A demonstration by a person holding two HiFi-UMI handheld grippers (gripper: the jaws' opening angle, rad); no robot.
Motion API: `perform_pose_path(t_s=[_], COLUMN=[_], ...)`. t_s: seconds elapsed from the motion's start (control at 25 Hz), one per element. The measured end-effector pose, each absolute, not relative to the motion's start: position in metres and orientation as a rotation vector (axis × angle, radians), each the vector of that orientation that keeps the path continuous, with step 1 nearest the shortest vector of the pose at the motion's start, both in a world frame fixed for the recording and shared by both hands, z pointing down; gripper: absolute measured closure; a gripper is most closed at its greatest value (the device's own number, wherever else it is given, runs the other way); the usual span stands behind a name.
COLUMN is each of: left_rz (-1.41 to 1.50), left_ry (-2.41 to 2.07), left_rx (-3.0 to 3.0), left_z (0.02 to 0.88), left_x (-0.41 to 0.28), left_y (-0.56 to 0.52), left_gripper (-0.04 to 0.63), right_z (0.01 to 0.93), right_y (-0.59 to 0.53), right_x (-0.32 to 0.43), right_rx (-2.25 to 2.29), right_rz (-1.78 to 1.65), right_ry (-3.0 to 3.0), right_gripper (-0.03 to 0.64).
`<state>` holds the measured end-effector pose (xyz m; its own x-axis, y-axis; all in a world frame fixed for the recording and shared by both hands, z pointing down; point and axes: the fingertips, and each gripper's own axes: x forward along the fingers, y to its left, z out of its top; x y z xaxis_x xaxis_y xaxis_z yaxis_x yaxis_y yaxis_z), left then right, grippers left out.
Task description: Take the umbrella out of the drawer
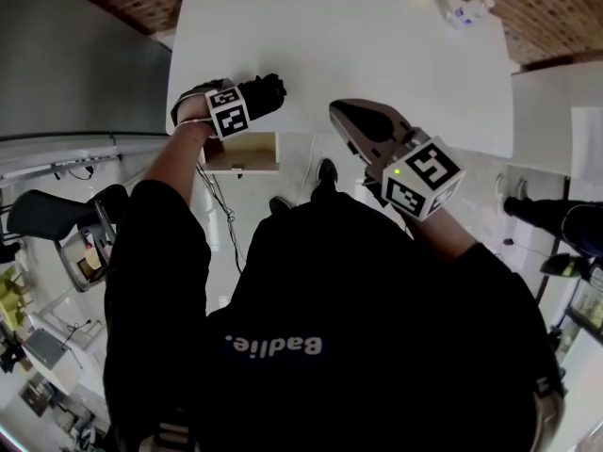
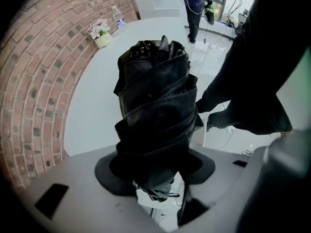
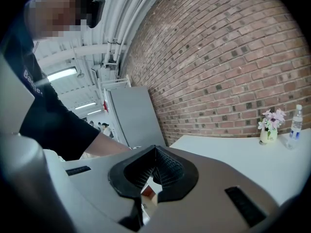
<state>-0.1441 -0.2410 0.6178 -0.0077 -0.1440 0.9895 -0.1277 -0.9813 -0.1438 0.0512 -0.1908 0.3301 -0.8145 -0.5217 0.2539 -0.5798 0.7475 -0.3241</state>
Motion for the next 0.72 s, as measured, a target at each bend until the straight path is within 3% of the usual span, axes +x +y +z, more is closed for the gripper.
perform_pose_path(t_s=[0.72], left_rz=[-2.286], left_ry=[0.486], left_rx=[-2.162], left_z=[0.666], left_x=[-0.153], left_y=[-0.237], left_gripper=[0.367], right_z=[0.34], right_y=[-0.185], right_x=[0.077], right_rx=[0.936], right_rz=[0.605], right_ry=[-2.733], right_gripper=[0.588])
